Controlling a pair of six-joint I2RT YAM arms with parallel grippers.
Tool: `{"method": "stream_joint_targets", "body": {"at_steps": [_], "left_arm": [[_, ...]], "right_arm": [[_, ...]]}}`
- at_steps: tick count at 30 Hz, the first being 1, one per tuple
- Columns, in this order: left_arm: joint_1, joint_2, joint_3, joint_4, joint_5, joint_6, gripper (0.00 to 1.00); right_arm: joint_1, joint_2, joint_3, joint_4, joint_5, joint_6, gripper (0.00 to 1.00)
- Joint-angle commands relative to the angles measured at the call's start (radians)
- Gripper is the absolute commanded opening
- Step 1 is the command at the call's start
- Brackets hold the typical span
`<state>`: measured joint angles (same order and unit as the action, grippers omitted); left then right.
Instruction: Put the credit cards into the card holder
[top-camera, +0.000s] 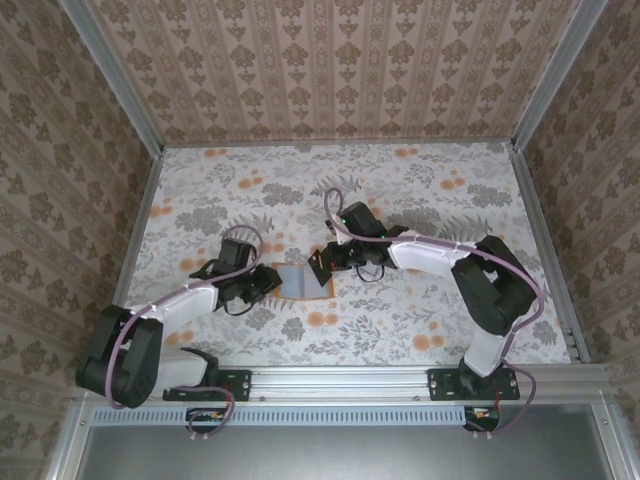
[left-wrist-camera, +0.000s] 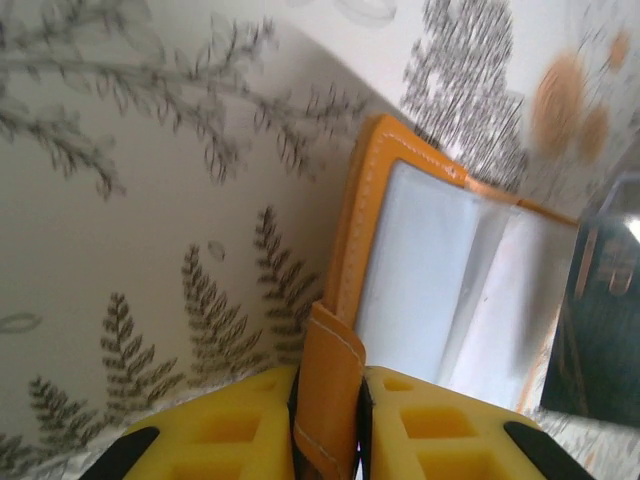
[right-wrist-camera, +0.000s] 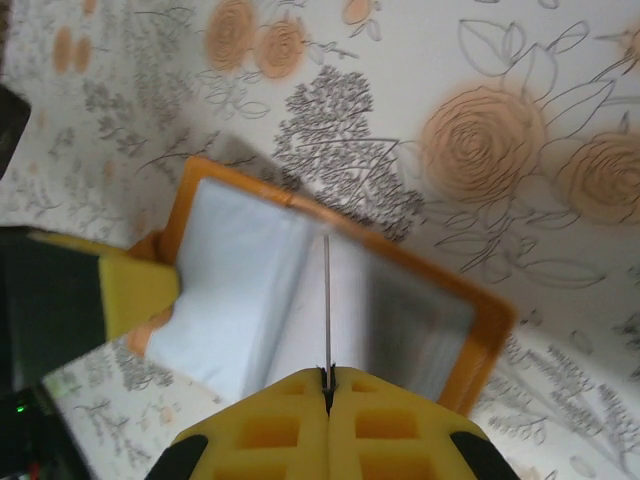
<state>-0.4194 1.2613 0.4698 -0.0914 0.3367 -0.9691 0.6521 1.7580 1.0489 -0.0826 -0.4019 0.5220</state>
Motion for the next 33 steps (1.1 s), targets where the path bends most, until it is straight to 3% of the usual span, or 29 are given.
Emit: {"method": "stream_joint_targets", "body": {"at_steps": [1,7,13,18,24,29,33], "left_arm": [[-0.017,0.007,-0.002,0.065,-0.06,-0.07,0.26],[-0.03,0.025,0.032,-0.058,-0.066,0.02,0.39],[-0.016,-0.072,0.065,-0.215,-0.118,0.098,0.44],[0.026,-0.075,0.071,-0.213,-0.089,0.138,0.43],[0.04,0.046,0.072,-0.174,-0.03,0.182,0.33],[0.039,0.093,0.057,-0.129,-0.003,0.178,0.13],[0.039,0.103,0.049,-0.11,0.005,0.173,0.1]], "right_arm": [[0.022,-0.034,-0.038,0.118,-0.051,0.089,0.0],[0.053,0.036,-0.046,0.194,-0.033,0.149,0.0],[0.053,0.094,-0.065,0.277,0.011,0.253,0.0],[0.054,0.093,-0.088,0.284,0.018,0.269,0.0],[0.066,0.121,-0.098,0.361,-0.059,0.309,0.0],[0.066,0.132,-0.096,0.363,-0.069,0.318,0.0],[0.067,0.15,-0.089,0.363,-0.073,0.325,0.0]]}}
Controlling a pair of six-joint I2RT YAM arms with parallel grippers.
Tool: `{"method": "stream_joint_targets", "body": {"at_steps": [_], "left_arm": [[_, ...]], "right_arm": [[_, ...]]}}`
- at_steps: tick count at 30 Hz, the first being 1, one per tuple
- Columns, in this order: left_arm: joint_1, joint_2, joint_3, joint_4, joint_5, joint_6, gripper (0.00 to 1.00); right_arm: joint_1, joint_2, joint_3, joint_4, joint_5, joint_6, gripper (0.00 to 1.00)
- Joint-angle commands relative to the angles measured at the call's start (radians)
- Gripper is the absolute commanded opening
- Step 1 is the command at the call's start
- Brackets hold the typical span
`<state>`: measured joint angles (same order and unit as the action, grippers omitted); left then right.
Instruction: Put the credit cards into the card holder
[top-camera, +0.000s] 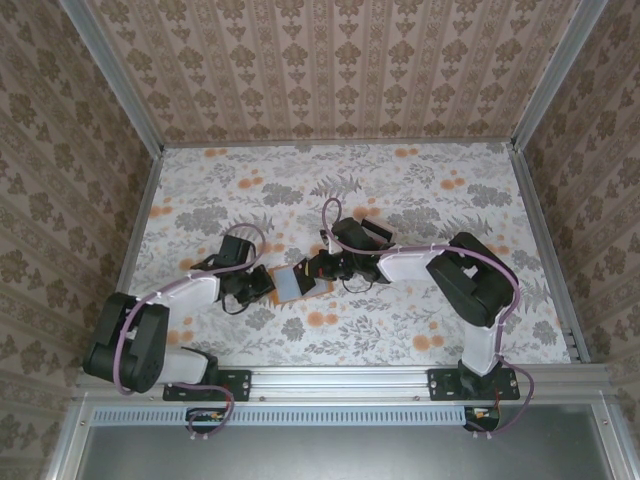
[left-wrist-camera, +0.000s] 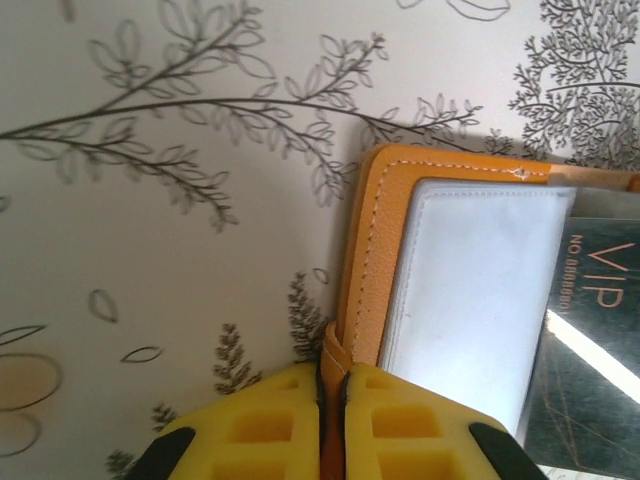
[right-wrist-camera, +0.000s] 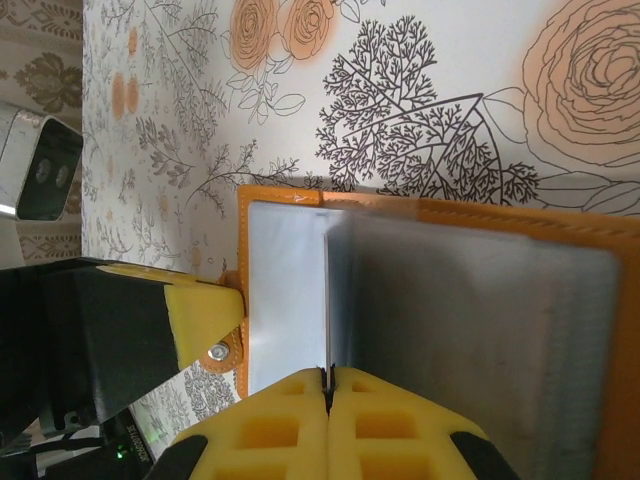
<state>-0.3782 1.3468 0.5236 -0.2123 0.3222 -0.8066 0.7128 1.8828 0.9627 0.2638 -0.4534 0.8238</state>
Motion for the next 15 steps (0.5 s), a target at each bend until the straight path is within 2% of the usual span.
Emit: {"method": "stream_joint_targets", "body": {"at_steps": [1,3,10,15], "left_arm": [[-0.002,0.018,-0.006,0.012,0.02,0.008,0.1],[-0.002,0.019,-0.007,0.016,0.023,0.004,0.09],[-0.003,0.02,-0.019,0.031,0.027,-0.002,0.07],[-0.008,0.039,-0.019,0.047,0.036,-0.003,0.03]], "right_arm": [[0.007,0.035,0.001,0.01,-0.021,0.021,0.0],[0.007,0.046,0.007,0.012,-0.029,0.026,0.0],[0.004,0.02,-0.024,-0.026,0.06,0.033,0.0],[0.008,0.072,0.001,0.015,0.024,0.056,0.0]]}}
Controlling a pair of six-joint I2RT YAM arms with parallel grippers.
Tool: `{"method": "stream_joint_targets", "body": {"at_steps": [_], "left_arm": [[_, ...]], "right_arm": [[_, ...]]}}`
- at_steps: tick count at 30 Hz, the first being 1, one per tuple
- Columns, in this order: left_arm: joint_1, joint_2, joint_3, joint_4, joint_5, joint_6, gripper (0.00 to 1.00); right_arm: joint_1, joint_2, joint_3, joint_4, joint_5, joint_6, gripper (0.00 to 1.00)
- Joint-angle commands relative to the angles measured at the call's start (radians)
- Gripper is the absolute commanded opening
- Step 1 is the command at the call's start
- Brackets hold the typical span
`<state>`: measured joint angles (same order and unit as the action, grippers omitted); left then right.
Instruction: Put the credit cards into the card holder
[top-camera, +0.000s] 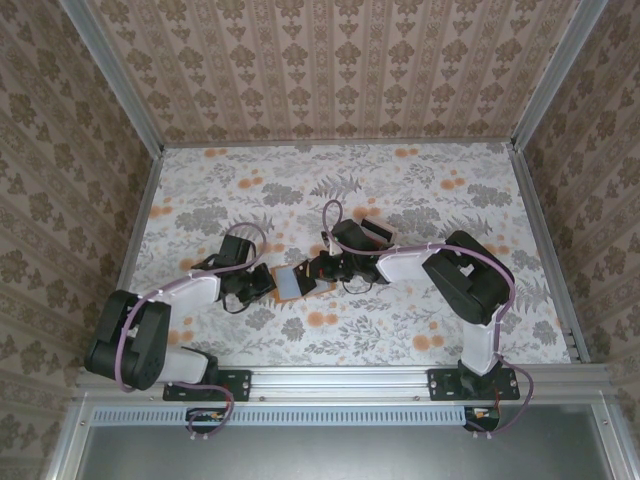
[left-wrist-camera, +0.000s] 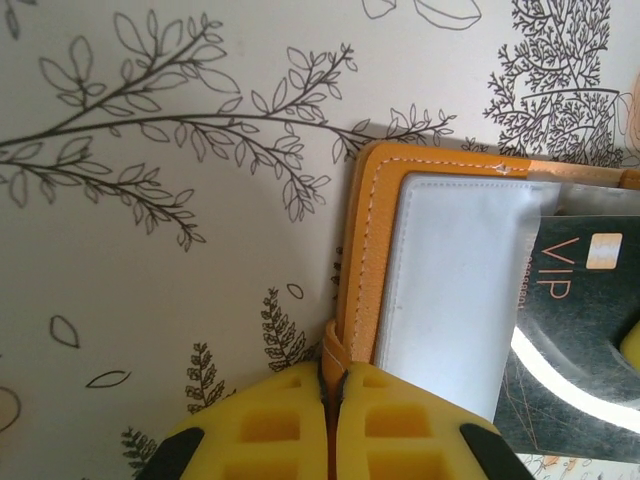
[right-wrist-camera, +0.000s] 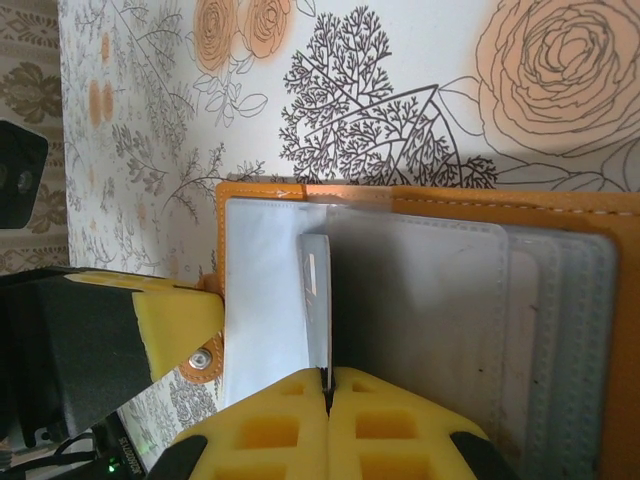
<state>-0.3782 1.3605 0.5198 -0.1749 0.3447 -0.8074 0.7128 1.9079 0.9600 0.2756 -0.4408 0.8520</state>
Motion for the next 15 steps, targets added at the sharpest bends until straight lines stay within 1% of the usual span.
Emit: {"method": "stream_joint_targets", "body": {"at_steps": [1,9,15], "left_arm": [[-0.012,0.03,-0.015,0.014,0.016,-0.002,0.03],[-0.026,0.034,-0.038,0.048,0.017,-0.018,0.0],[-0.036,0.042,-0.035,0.061,0.014,-0.026,0.0]], "right_arm": [[0.011,0.051,0.008,0.012,0.013,0.031,0.0],[0.029,0.061,0.036,-0.014,0.058,0.004,0.0],[0.07,0.05,0.069,-0.097,0.13,-0.043,0.0]]}}
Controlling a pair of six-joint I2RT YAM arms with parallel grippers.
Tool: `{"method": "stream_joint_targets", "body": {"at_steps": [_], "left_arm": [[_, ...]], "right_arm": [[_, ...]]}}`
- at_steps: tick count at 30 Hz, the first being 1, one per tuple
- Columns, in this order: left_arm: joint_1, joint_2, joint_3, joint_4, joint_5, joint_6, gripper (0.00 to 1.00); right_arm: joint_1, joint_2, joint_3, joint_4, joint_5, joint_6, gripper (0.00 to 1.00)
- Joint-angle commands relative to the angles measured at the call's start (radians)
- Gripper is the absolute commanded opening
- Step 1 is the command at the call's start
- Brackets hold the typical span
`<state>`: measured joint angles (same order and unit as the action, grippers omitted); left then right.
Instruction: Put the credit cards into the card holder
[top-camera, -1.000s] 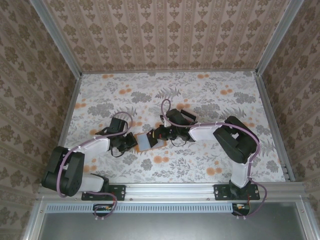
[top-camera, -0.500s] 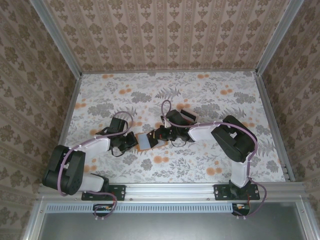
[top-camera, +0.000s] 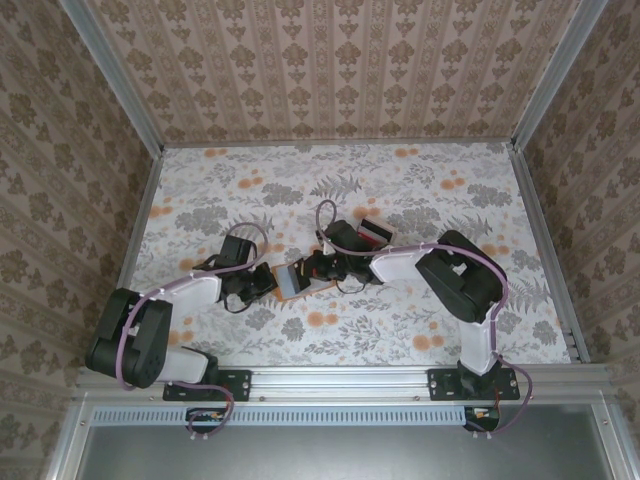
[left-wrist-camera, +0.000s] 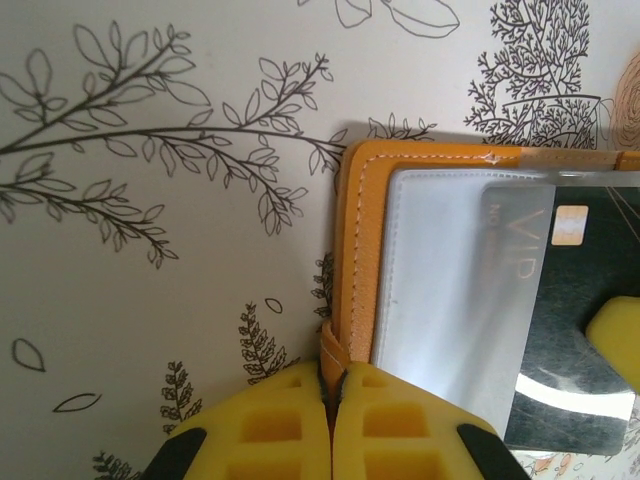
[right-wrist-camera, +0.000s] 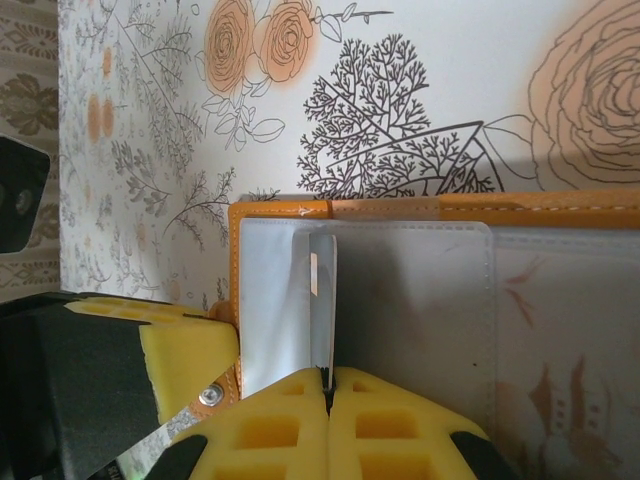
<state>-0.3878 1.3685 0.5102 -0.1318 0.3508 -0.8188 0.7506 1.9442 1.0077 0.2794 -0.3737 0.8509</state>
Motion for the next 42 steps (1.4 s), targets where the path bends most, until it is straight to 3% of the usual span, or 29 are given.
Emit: {"method": "stream_joint_targets", "body": {"at_steps": [1,14,19,21,29,42], "left_arm": [[-0.029,0.037,-0.023,0.017,0.008,-0.014,0.0],[-0.06,0.083,-0.008,0.053,0.013,-0.031,0.0],[-0.055,0.076,-0.004,0.037,0.005,-0.027,0.0],[-0.051,0.075,-0.004,0.034,0.005,-0.023,0.0],[-0.037,0.058,-0.003,0.012,0.004,-0.011,0.0],[-0.037,0.062,0.001,0.018,0.013,-0.014,0.0]], "right_arm": [[0.041,0.016,0.031,-0.122,0.076,-0.053,0.0],[0.099,0.043,0.083,-0.201,0.133,-0.093,0.05],[0.096,-0.022,0.074,-0.268,0.182,-0.131,0.15],[0.089,-0.053,0.071,-0.302,0.204,-0.153,0.24],[0.057,-0.135,0.08,-0.4,0.222,-0.214,0.31],[0.052,-0.052,0.117,-0.397,0.207,-0.208,0.13]]}}
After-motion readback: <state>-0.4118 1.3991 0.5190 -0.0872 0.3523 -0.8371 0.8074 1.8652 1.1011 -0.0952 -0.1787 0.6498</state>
